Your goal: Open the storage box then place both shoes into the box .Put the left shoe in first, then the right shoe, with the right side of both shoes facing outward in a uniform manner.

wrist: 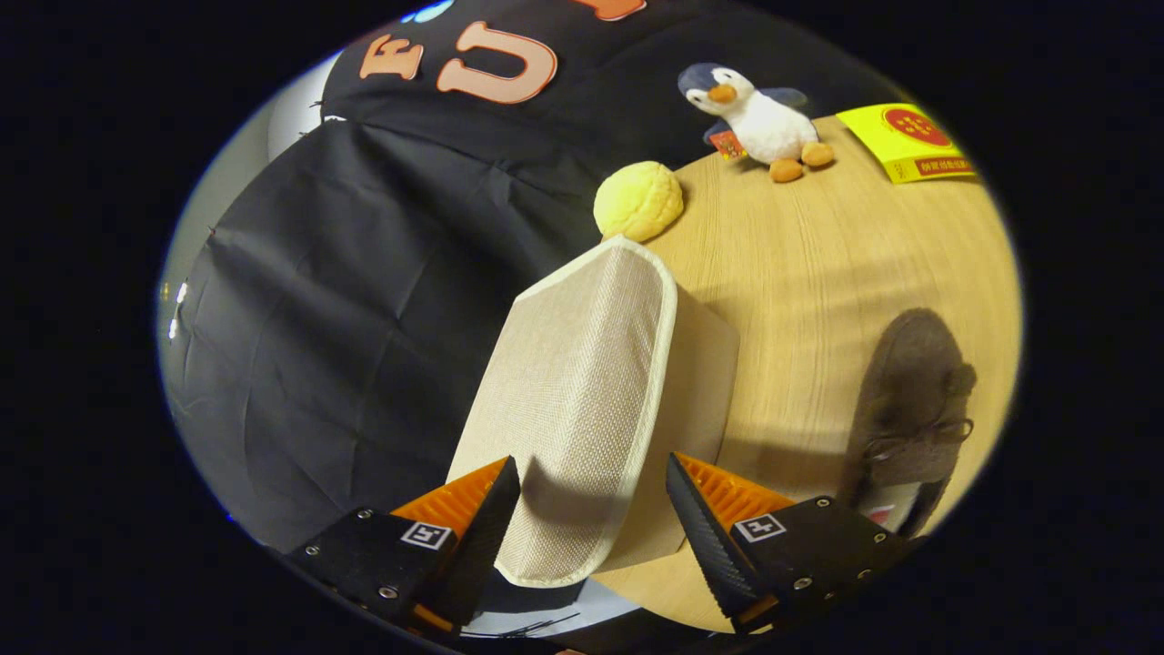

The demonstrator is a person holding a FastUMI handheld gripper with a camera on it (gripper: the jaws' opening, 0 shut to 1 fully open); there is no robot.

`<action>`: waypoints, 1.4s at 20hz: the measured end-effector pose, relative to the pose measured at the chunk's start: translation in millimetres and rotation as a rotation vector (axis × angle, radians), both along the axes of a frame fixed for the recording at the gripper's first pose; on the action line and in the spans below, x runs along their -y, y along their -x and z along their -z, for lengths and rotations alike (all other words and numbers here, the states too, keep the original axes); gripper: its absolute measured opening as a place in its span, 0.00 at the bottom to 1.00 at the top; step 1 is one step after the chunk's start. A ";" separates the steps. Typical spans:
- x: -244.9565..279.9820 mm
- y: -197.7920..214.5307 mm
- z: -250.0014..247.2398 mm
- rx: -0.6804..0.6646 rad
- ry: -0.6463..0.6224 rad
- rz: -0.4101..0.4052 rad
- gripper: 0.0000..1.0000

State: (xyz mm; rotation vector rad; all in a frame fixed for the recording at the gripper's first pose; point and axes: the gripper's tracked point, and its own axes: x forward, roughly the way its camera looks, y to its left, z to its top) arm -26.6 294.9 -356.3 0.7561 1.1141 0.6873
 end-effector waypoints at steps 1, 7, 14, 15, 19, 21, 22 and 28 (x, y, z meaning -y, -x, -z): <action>-3.8 -2.1 0.2 -0.020 -0.023 0.018 0.97; -3.3 -3.5 -13.8 -0.031 -0.060 0.030 0.74; -4.2 -16.8 -68.4 0.039 -0.157 0.077 0.50; -10.4 -16.2 -81.0 0.056 -0.173 0.075 0.45; -40.9 -18.5 -126.6 0.153 -0.202 0.048 0.41; -54.0 -24.4 -142.0 0.186 -0.206 0.044 0.36; -60.7 -27.8 -150.0 0.201 -0.204 0.043 0.35; -108.4 -45.2 -197.2 0.325 -0.198 0.039 0.23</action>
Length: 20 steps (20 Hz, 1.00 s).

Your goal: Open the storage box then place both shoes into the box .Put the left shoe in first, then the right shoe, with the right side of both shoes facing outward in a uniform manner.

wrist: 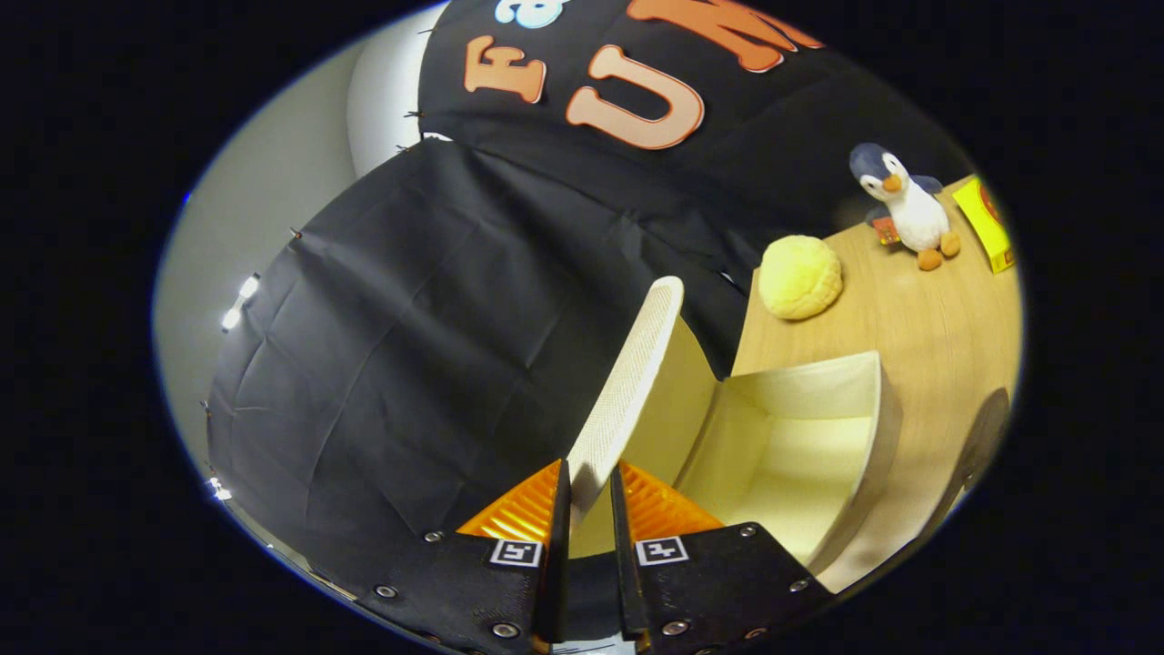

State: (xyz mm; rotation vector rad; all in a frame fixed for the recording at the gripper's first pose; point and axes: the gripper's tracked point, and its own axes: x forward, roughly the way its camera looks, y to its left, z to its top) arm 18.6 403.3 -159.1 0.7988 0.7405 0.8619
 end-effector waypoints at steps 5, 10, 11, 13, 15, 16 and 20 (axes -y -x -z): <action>-60.2 -1.6 -3.6 0.016 0.017 -0.045 0.22; -121.1 2.0 -0.5 0.039 0.075 -0.095 0.22; -132.2 2.8 0.1 0.049 0.093 -0.110 0.23; -145.1 10.1 4.4 0.067 0.139 -0.143 0.30; -150.2 10.9 6.7 0.097 0.155 -0.151 0.49; -147.9 13.4 6.3 0.112 0.161 -0.152 0.60; -111.8 17.0 20.0 0.147 0.235 -0.129 0.86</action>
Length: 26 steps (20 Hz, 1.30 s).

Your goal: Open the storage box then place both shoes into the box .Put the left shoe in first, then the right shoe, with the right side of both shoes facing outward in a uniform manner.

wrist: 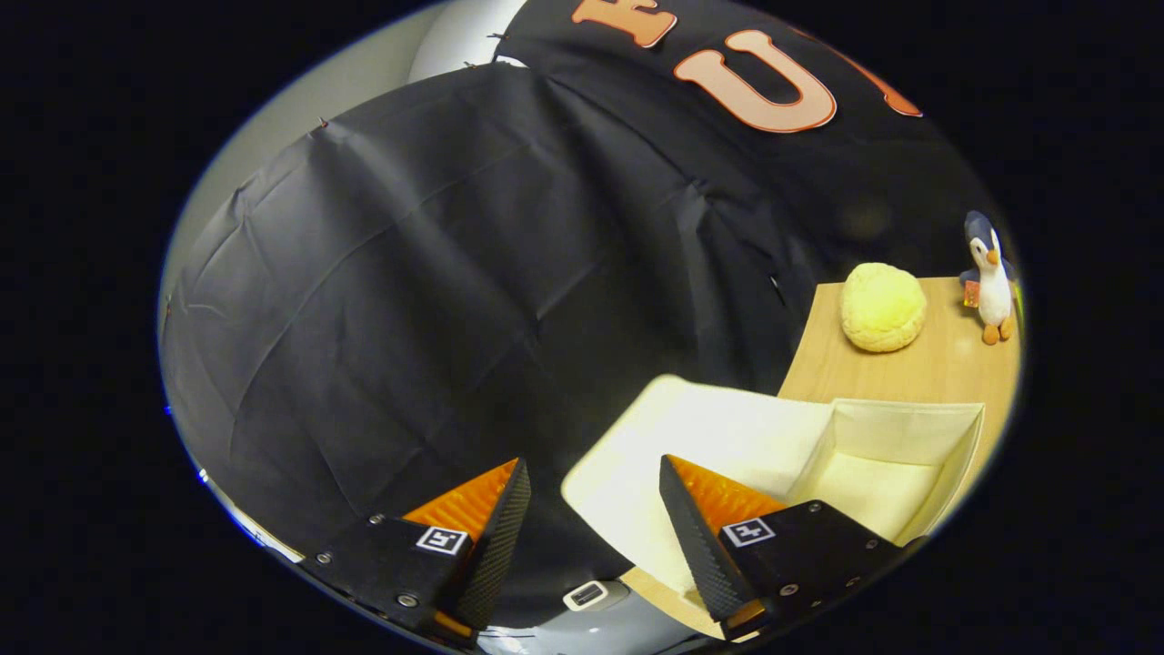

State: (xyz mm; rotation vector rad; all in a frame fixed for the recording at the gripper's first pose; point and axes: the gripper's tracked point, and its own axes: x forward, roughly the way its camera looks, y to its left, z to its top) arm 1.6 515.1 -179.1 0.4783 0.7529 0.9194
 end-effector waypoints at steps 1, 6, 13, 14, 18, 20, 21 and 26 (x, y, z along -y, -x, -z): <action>12.8 -1.0 2.4 0.010 0.012 0.014 0.88; 90.4 -13.6 21.5 0.099 0.123 0.106 0.96; 220.3 -19.4 67.8 0.174 0.335 0.262 0.97; 236.4 -18.0 79.2 0.172 0.363 0.275 0.98; 302.7 -8.1 122.6 0.144 0.480 0.338 0.98; 332.9 0.4 146.4 0.108 0.518 0.367 0.98; 348.9 5.2 161.2 0.084 0.540 0.383 0.99; 400.0 14.6 219.6 0.008 0.640 0.436 0.99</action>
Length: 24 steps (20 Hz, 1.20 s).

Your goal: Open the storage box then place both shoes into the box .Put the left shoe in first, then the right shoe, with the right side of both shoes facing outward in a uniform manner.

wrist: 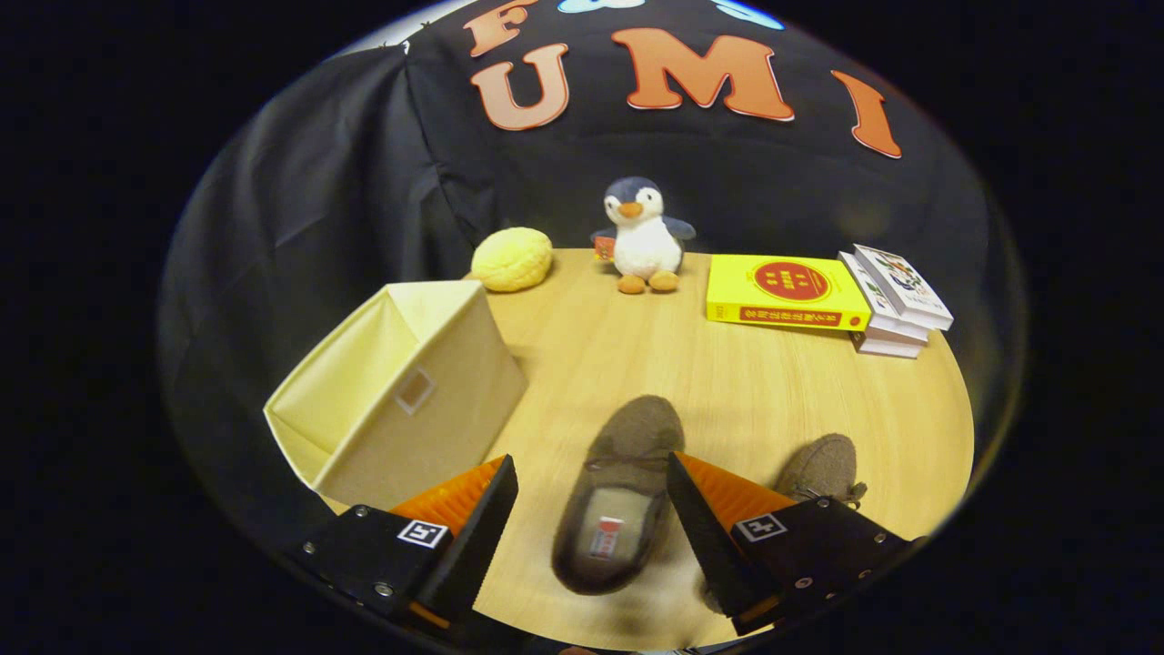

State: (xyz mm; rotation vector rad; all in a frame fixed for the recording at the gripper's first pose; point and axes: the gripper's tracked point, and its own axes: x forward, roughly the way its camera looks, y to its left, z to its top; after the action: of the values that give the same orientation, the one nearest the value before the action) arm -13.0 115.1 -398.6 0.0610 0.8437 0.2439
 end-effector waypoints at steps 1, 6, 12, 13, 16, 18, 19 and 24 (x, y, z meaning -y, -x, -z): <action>6.0 -1.2 8.3 -0.010 0.008 0.006 0.98; 22.8 -1.1 48.4 -0.064 0.047 0.001 0.97; 19.9 -1.3 85.9 -0.111 0.074 -0.061 0.74; 19.9 -3.1 89.2 -0.106 0.084 -0.072 0.66; 18.4 -10.7 99.7 -0.102 0.079 -0.030 0.58; 20.6 -18.7 103.5 -0.105 0.070 -0.004 0.51; 21.4 -21.9 104.7 -0.110 0.060 0.020 0.46; 31.4 -40.9 94.4 -0.070 0.037 0.160 0.15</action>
State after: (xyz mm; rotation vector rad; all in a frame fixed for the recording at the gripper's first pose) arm 27.9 83.7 -493.0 0.1028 0.9076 0.0764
